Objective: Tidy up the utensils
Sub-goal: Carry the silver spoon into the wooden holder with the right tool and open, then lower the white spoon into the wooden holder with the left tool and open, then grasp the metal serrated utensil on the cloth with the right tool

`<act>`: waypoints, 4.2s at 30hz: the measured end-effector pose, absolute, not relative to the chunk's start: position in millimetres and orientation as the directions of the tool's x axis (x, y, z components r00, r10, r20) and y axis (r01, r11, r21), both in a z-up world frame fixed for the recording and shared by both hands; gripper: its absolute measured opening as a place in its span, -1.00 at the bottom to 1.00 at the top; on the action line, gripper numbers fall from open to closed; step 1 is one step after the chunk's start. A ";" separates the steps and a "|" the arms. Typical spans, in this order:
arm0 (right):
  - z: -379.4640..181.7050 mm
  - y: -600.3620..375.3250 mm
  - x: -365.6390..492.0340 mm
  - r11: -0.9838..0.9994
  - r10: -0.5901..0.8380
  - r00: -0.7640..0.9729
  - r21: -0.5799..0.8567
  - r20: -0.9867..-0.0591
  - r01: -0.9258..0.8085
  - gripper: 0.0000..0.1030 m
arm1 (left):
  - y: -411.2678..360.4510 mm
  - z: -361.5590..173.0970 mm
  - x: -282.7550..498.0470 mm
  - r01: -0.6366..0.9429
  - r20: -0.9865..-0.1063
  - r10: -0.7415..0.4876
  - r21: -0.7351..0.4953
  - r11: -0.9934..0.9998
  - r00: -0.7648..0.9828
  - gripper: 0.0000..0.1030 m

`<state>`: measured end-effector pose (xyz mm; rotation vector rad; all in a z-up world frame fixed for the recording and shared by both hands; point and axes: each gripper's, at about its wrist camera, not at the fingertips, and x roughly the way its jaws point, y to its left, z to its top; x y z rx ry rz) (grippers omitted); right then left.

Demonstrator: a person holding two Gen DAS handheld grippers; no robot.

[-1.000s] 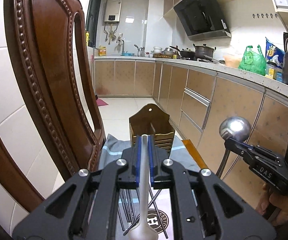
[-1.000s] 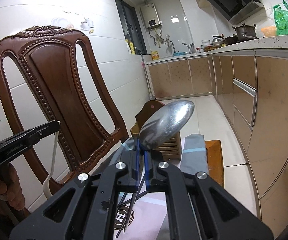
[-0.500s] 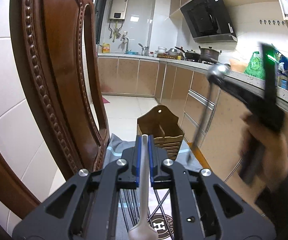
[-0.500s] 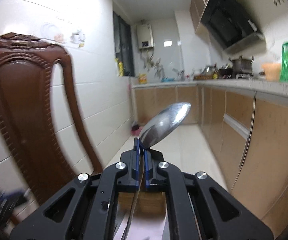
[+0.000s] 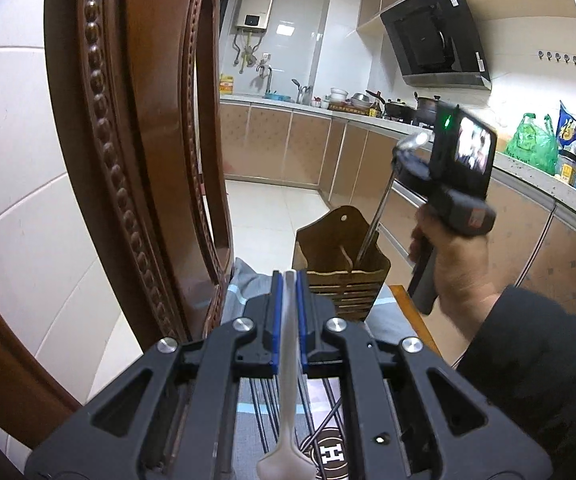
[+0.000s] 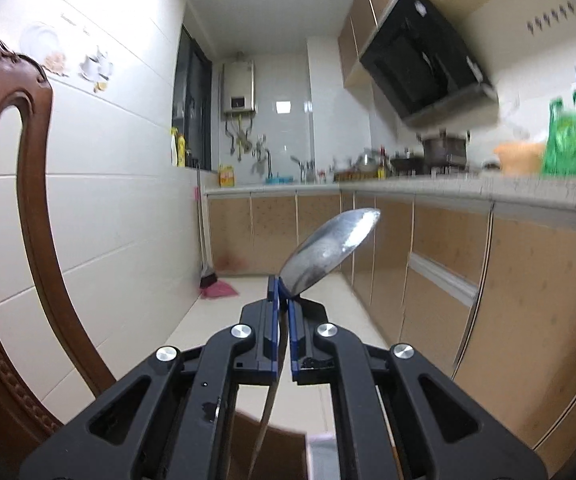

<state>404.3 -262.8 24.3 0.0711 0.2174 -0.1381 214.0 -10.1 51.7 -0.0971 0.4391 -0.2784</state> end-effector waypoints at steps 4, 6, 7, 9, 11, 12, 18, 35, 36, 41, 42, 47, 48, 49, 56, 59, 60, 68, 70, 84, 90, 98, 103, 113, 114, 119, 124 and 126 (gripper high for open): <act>-5.4 -270.9 403.0 0.984 -0.113 0.954 0.104 -0.279 0.147 -0.90 | -12.6 50.9 216.1 0.243 -0.410 -0.285 -0.152 0.958 0.867 -0.88; -16.8 -276.9 397.1 0.983 -0.109 0.945 0.106 -0.309 0.148 -0.89 | -12.9 50.7 216.8 0.241 -0.409 -0.283 -0.153 0.958 0.867 -0.87; -21.6 -281.3 392.7 0.984 -0.101 0.942 0.105 -0.320 0.142 -0.83 | -12.7 50.5 217.3 0.240 -0.410 -0.283 -0.154 0.958 0.867 -0.87; -27.3 -286.2 379.6 0.987 -0.084 0.939 0.103 -0.334 0.125 -0.59 | -13.0 49.5 218.4 0.238 -0.412 -0.281 -0.154 0.959 0.866 -0.88; -29.3 -291.0 363.1 0.988 -0.069 0.939 0.110 -0.337 0.112 0.34 | -13.5 48.2 219.4 0.237 -0.414 -0.280 -0.152 0.959 0.866 -0.87; -29.8 -293.8 351.9 0.986 -0.076 0.941 0.118 -0.328 0.121 0.55 | -13.6 47.5 219.8 0.236 -0.414 -0.279 -0.152 0.960 0.867 -0.87; -34.4 -308.9 251.9 0.965 0.057 0.932 0.261 -0.358 0.041 0.70 | -17.6 38.5 224.9 0.227 -0.429 -0.270 -0.149 0.962 0.862 -0.87; -55.1 -353.0 207.1 0.884 0.187 0.920 0.468 -0.345 -0.004 0.74 | -76.2 98.5 348.5 0.222 -0.263 -0.283 -0.238 0.945 0.922 -0.87; -55.2 -355.6 206.6 0.881 0.185 0.922 0.473 -0.340 -0.003 0.74 | -79.4 98.7 354.1 0.212 -0.245 -0.270 -0.238 0.948 0.931 -0.87; -56.6 -370.4 204.0 0.868 0.188 0.924 0.497 -0.334 0.003 0.74 | -100.3 79.6 392.8 0.154 -0.183 -0.200 -0.241 0.958 0.963 -0.87; -56.8 -372.7 203.2 0.867 0.186 0.924 0.499 -0.333 0.005 0.74 | -102.2 76.1 398.2 0.151 -0.178 -0.198 -0.246 0.957 0.964 -0.87; -58.5 -383.0 203.6 0.851 0.193 0.923 0.525 -0.333 0.012 0.74 | -119.3 54.0 424.0 0.122 -0.148 -0.164 -0.259 0.958 0.975 -0.87; -58.9 -384.6 204.0 0.847 0.193 0.924 0.531 -0.331 0.014 0.74 | -123.3 51.2 427.0 0.117 -0.143 -0.157 -0.255 0.960 0.977 -0.87; -59.4 -386.1 204.4 0.843 0.194 0.923 0.537 -0.331 0.016 0.74 | -126.8 47.9 429.4 0.113 -0.138 -0.151 -0.252 0.961 0.979 -0.87; -59.8 -388.2 206.3 0.840 0.205 0.919 0.543 -0.336 0.011 0.74 | -139.3 25.8 418.8 0.112 -0.153 -0.150 -0.232 0.966 0.977 -0.57; -58.3 -387.5 206.7 0.838 0.212 0.917 0.546 -0.339 0.008 0.74 | -128.1 24.3 389.0 0.063 -0.124 -0.091 -0.215 0.975 0.988 0.83; -56.3 -386.1 206.2 0.839 0.216 0.916 0.544 -0.337 0.002 0.74 | -121.2 27.5 376.3 0.076 -0.127 -0.104 -0.207 0.975 0.986 0.85; -33.8 -354.5 190.1 0.913 0.198 0.908 0.406 -0.369 -0.034 0.74 | -76.0 49.6 237.7 0.142 -0.353 -0.168 -0.098 0.985 0.920 0.92; -31.3 -343.0 186.0 0.935 0.184 0.894 0.354 -0.409 -0.030 0.74 | -70.3 43.1 205.1 0.158 -0.410 -0.181 -0.089 0.983 0.894 0.92; -55.9 -306.1 103.6 0.968 0.138 0.804 0.252 -0.578 0.016 0.74 | -61.7 -25.7 134.1 0.168 -0.493 -0.150 -0.008 0.986 0.857 0.92; -59.5 -297.7 107.5 0.974 0.121 0.808 0.224 -0.576 0.014 0.74 | -53.9 -31.7 142.9 0.182 -0.549 -0.194 -0.078 0.980 0.813 0.92; -63.6 -298.1 117.0 0.971 0.129 0.797 0.238 -0.590 0.019 0.74 | -54.8 -32.0 145.7 0.189 -0.539 -0.189 -0.056 0.980 0.821 0.92; -66.2 -295.4 122.9 0.972 0.122 0.793 0.233 -0.597 0.027 0.74 | -53.6 -30.1 147.9 0.191 -0.543 -0.196 -0.066 0.979 0.817 0.92; -92.9 -273.9 179.3 0.968 0.087 0.714 0.228 -0.695 0.105 0.74 | -38.8 -14.7 148.4 0.177 -0.505 -0.202 -0.097 0.979 0.839 0.92; -99.0 -266.7 194.4 0.972 0.072 0.698 0.207 -0.712 0.111 0.73 | -35.3 -12.1 149.1 0.173 -0.498 -0.202 -0.104 0.979 0.843 0.92; -133.4 -246.6 248.0 0.977 0.049 0.617 0.165 -0.785 0.133 0.43 | -21.8 -6.1 154.2 0.160 -0.494 -0.211 -0.143 0.977 0.844 0.92; -162.2 -232.7 284.0 0.978 0.011 0.547 0.123 -0.837 0.168 0.10 | -13.3 -6.2 159.9 0.151 -0.504 -0.214 -0.165 0.975 0.837 0.92; -172.6 -232.2 294.5 0.976 0.013 0.517 0.124 -0.856 0.181 -0.02 | -12.3 -7.7 161.6 0.151 -0.511 -0.217 -0.168 0.974 0.832 0.92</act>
